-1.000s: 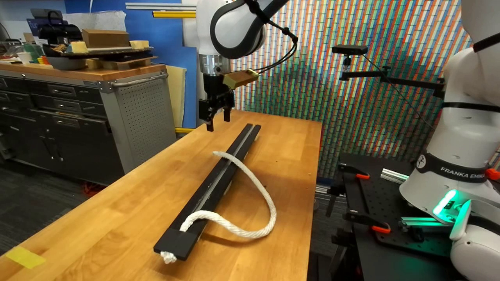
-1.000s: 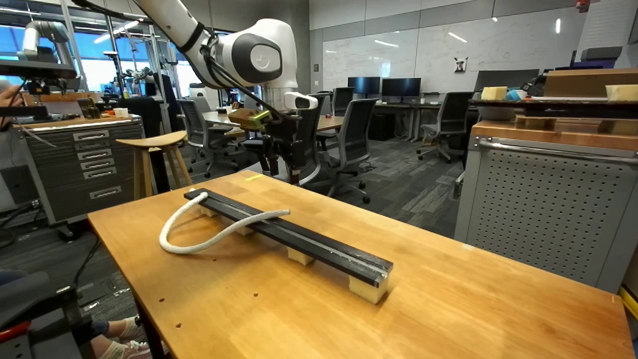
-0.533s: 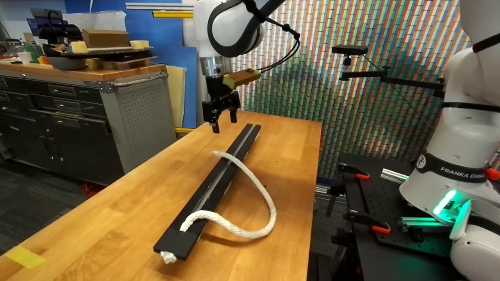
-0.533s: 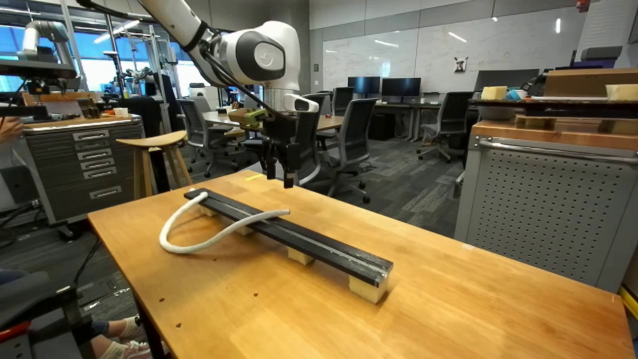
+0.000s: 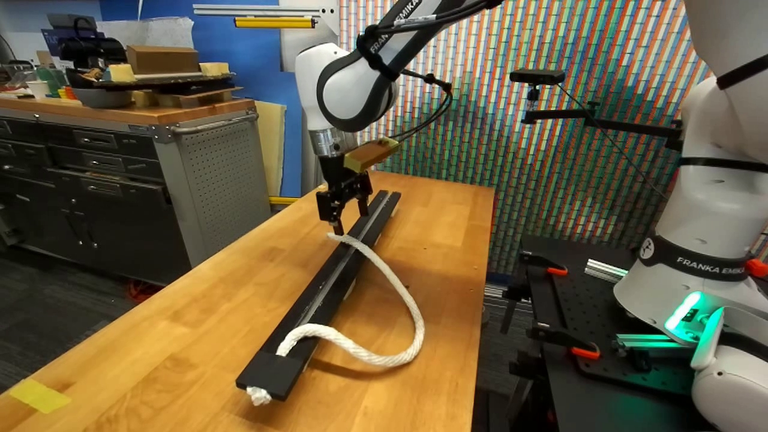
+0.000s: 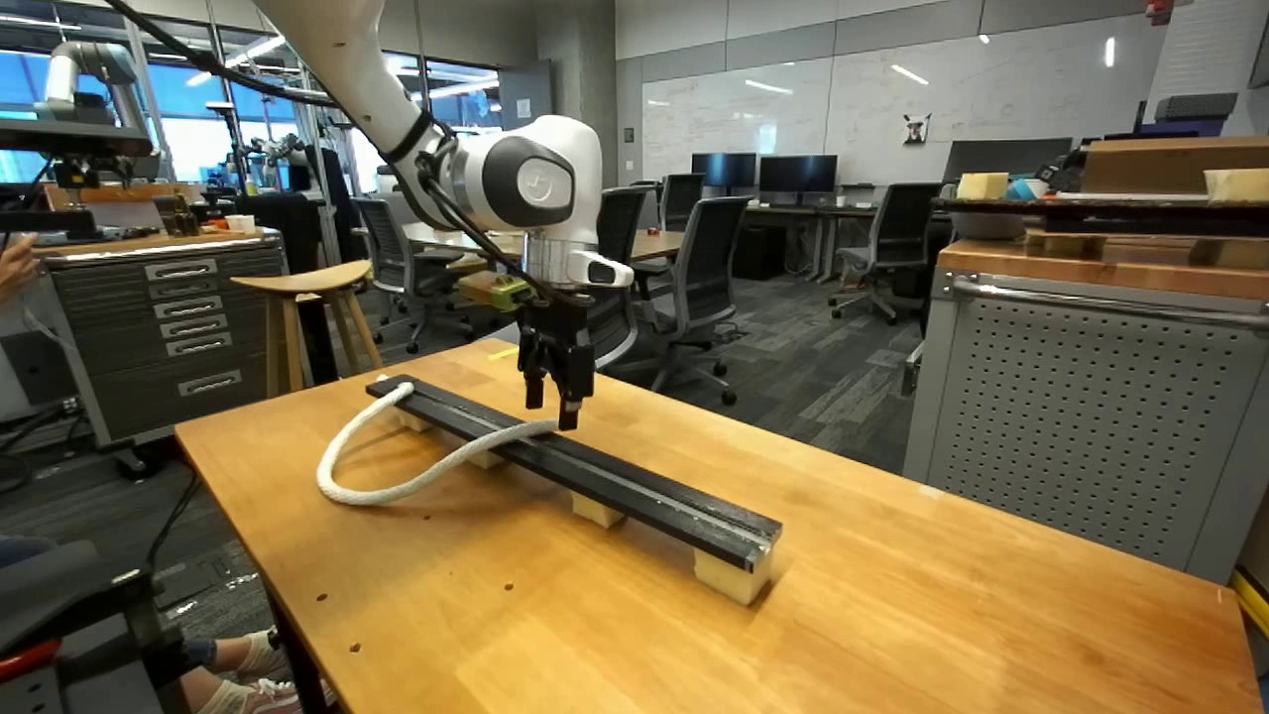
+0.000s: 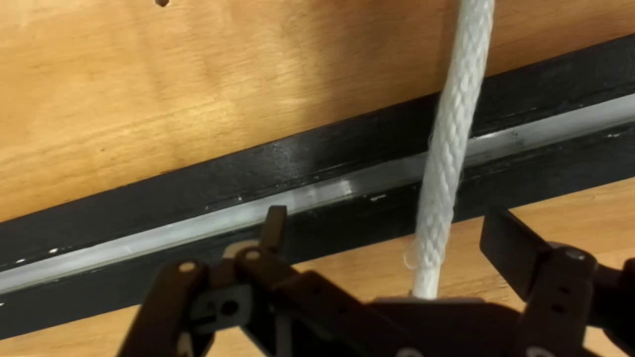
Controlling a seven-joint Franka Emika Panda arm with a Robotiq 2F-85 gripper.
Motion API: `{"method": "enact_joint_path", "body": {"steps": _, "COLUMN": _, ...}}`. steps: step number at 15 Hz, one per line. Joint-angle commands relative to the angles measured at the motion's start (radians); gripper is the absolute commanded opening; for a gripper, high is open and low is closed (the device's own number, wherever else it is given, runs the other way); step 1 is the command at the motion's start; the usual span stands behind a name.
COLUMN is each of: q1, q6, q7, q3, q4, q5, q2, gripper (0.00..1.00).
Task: Align the rope with the center of the black object
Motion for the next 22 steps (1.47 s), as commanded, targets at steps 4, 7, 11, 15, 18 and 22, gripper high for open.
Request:
{"method": "enact_joint_path", "body": {"steps": 4, "q1": 0.003, "q6": 0.011, "q7": -0.032, "q3": 0.016, "q4": 0.049, "q5": 0.019, "q2": 0.049, "gripper": 1.0}}
{"method": "enact_joint_path", "body": {"steps": 7, "q1": 0.004, "q6": 0.01, "q7": -0.038, "q3": 0.03, "q4": 0.057, "q5": 0.031, "q2": 0.053, "gripper": 0.79}}
{"method": "enact_joint_path", "body": {"steps": 11, "q1": 0.009, "q6": 0.01, "q7": -0.034, "q3": 0.041, "q4": 0.068, "q5": 0.043, "q2": 0.058, "gripper": 0.52}}
{"method": "enact_joint_path", "body": {"steps": 15, "q1": 0.014, "q6": 0.009, "q7": -0.029, "q3": 0.043, "q4": 0.084, "q5": 0.043, "q2": 0.073, "gripper": 0.2}}
{"method": "enact_joint_path", "body": {"steps": 18, "q1": 0.016, "q6": 0.008, "q7": -0.024, "q3": 0.038, "q4": 0.095, "q5": 0.038, "q2": 0.086, "gripper": 0.02}}
{"method": "enact_joint_path", "body": {"steps": 22, "q1": 0.01, "q6": 0.018, "q7": -0.012, "q3": 0.028, "q4": 0.095, "q5": 0.041, "q2": 0.084, "gripper": 0.03}}
